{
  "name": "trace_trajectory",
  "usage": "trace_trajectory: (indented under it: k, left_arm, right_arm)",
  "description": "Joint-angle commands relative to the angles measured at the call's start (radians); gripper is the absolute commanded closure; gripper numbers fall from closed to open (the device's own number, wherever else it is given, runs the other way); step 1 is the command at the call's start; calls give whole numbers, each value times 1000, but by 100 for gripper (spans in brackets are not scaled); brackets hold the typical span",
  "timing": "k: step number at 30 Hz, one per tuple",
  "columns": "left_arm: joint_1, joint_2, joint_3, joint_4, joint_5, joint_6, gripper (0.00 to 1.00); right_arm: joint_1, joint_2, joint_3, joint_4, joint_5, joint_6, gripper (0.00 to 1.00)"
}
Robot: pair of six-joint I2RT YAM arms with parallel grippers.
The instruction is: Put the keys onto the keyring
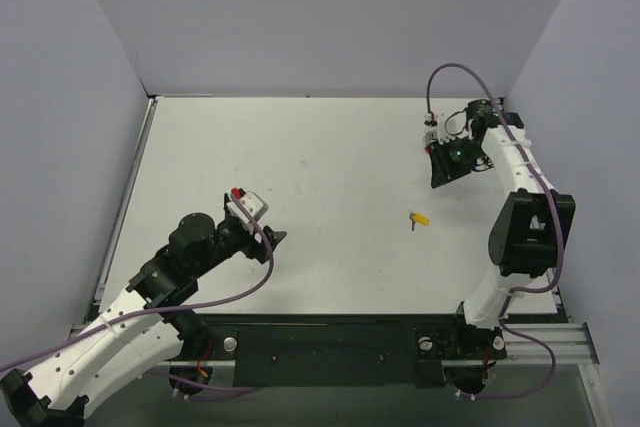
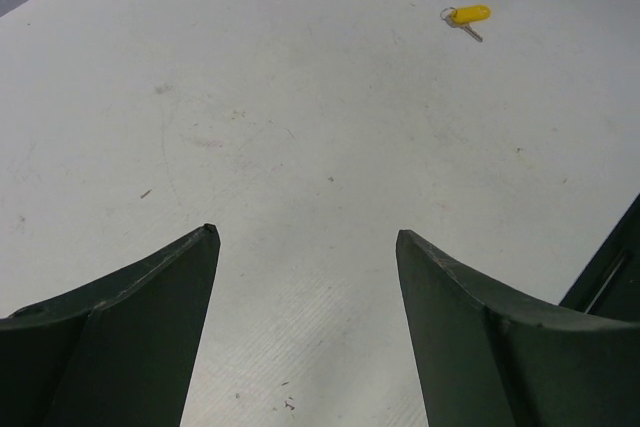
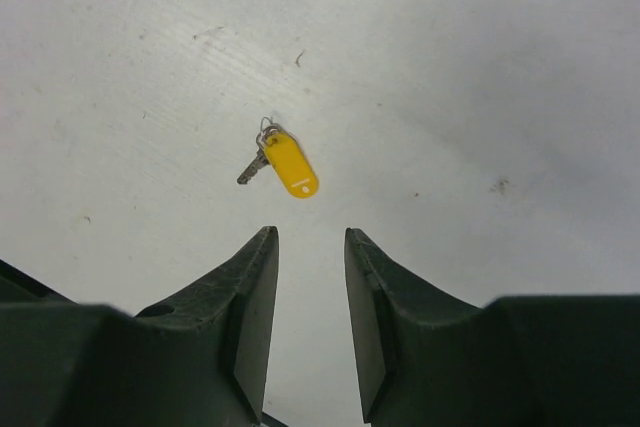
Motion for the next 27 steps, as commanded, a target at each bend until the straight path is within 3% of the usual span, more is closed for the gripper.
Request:
trace_trajectory:
  k: [1,7,15,20,27]
  left_arm:
    - [53,-19,-7,96,78,-92,17]
    - [94,4,-7,101,100,-103,17]
    - [100,27,-5,90,94,-94,17]
    - [108,43,-5,88,100,-89,17]
    - [138,89,-1,85,118,-84,17]
  right_arm:
    - [-102,-82,-44,52,-131,96,71]
    - [-202,-33,6,228,-82,314,67]
    - [-251,224,339,234,2,594,66]
    - [-264,347,471,257,184,720,64]
    - [-268,481,577,313,283,825,65]
